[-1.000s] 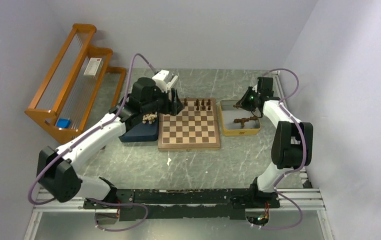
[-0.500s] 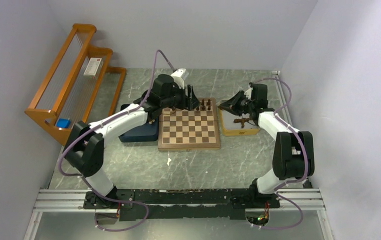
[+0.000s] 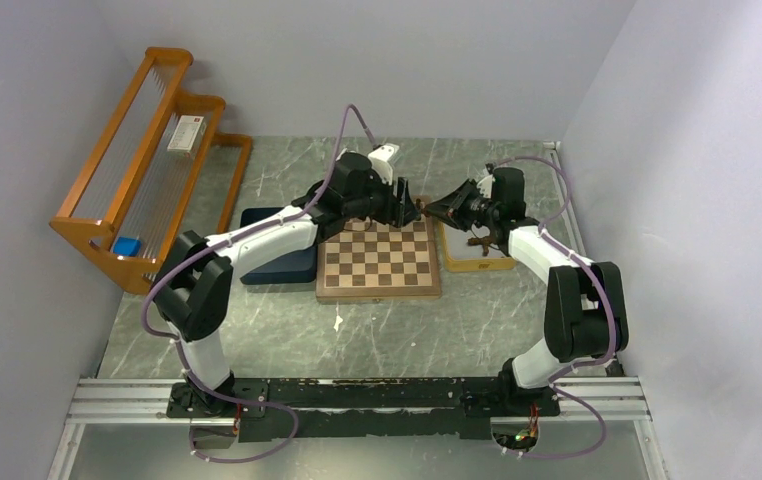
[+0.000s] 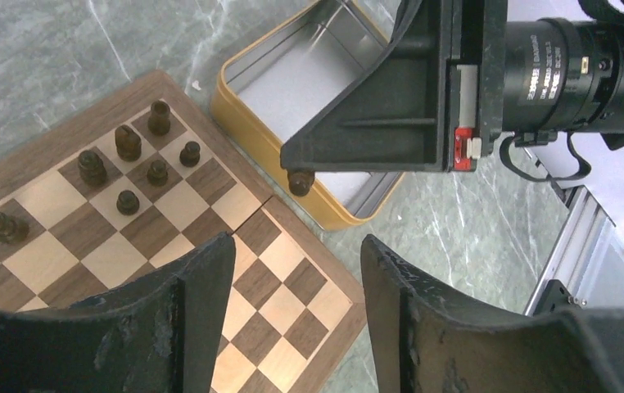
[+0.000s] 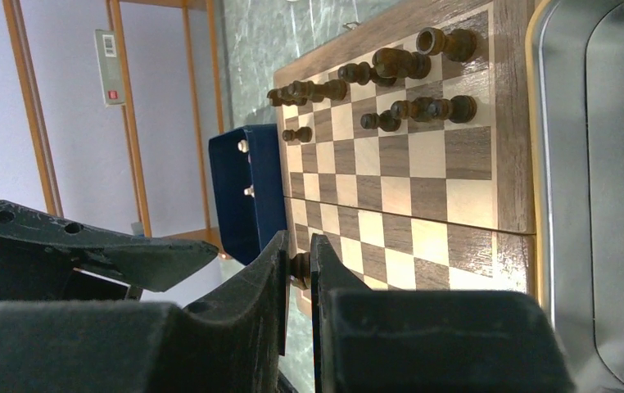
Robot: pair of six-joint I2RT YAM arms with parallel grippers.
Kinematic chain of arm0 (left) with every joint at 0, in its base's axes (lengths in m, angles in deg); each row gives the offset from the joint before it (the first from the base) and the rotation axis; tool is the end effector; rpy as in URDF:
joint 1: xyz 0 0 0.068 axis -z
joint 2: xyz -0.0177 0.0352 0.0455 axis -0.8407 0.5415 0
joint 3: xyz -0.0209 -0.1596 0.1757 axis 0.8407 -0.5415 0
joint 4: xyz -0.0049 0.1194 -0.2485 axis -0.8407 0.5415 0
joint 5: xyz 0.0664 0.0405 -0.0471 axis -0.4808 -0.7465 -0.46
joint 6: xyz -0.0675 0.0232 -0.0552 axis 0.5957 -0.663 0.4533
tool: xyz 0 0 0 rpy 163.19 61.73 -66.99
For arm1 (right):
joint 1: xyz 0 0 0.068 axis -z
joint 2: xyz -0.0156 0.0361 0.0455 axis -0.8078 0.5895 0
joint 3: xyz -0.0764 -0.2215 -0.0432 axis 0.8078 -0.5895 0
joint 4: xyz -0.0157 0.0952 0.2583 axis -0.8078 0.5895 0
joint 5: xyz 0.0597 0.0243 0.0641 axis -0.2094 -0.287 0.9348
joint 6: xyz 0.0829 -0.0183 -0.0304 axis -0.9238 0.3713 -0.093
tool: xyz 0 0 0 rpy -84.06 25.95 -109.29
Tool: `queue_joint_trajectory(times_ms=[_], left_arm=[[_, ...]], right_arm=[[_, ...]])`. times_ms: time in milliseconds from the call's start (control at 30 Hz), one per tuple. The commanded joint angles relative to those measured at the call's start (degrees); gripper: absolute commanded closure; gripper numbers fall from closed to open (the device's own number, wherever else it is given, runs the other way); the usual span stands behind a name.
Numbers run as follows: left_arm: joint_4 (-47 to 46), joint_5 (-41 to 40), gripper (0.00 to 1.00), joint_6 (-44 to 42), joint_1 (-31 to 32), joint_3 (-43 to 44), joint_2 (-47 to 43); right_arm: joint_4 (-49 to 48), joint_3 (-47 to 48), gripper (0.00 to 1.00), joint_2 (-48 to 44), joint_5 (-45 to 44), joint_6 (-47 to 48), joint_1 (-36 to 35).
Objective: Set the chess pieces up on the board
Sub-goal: Place the chess piece on the chessboard.
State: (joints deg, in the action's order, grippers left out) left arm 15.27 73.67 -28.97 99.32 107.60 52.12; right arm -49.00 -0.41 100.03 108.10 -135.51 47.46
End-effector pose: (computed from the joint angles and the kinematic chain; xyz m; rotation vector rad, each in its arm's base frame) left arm 0.3353 -0.3301 0.2179 0.5489 2.0045 -0.9489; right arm 0.3725 0.0863 0.1561 0.4995 2.1908 1.1901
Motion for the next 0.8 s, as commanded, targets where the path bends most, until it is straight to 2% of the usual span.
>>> queue_joint_trajectory(times_ms=[0,367,767], left_arm=[[-2.67,0.89,0.39,-1.39,0.33,3.64,2.17],[-0.94,0.52,0.45,-2.73,0.56,7.67,6.81],[-1.64,2.30,0.62,-3.02,0.54,7.89,7.89]], right_arm=[[-2.17,-0.90,0.86,-1.18,1.09,-1.63,-0.69],[-2.53,-0.62,0.87,-0.84,1.24,-2.08,-1.31],[-3.68,-0.99,0.87,-0.03,1.51,-2.63,-1.32]])
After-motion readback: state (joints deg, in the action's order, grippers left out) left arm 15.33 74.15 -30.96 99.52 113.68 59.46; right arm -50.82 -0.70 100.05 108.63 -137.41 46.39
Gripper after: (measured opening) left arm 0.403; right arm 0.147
